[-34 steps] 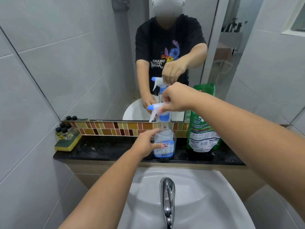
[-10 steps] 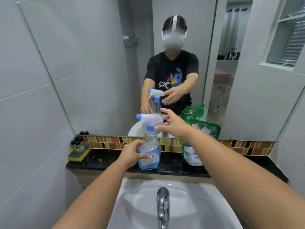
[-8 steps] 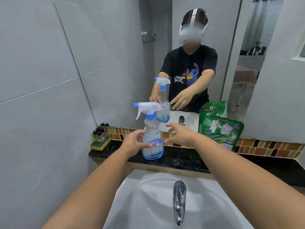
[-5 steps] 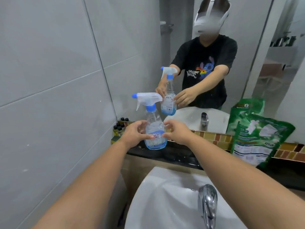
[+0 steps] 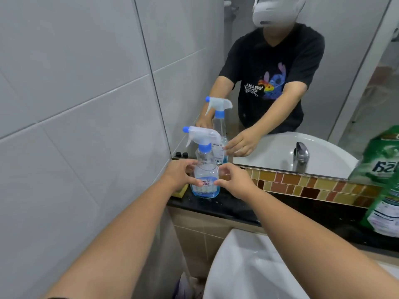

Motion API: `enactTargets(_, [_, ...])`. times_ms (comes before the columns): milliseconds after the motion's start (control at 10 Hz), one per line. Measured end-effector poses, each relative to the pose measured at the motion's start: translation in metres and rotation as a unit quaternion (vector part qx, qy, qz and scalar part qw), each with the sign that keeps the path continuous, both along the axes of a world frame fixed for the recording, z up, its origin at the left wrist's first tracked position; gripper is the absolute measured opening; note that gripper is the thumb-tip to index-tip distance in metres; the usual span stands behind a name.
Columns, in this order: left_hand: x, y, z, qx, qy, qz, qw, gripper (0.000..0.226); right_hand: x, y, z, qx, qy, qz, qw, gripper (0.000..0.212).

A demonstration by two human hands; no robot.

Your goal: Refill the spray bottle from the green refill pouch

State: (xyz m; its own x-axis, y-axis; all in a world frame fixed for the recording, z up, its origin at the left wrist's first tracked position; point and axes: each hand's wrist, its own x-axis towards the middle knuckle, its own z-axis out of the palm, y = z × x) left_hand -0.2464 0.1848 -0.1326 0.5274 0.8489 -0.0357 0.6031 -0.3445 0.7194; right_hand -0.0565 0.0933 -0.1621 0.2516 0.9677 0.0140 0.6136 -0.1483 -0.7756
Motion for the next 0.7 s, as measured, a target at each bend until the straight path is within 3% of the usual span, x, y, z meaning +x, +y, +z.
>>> enactTargets(400, [0.002, 0.031, -0.027, -0.097, -0.025, 0.005, 0.995, 0.097, 0.0, 0.014, -0.02, -0.017, 0.01, -0.024, 1.0, 0.051])
enactTargets(600, [0.003, 0.03, -0.035, -0.107, -0.036, 0.018, 0.993, 0.09, 0.001, 0.012, -0.019, -0.029, 0.044, -0.021, 0.998, 0.052])
enactTargets(700, [0.004, 0.02, -0.034, -0.087, -0.044, 0.02, 0.995, 0.097, -0.004, 0.007, -0.017, -0.027, 0.04, -0.014, 0.999, 0.066])
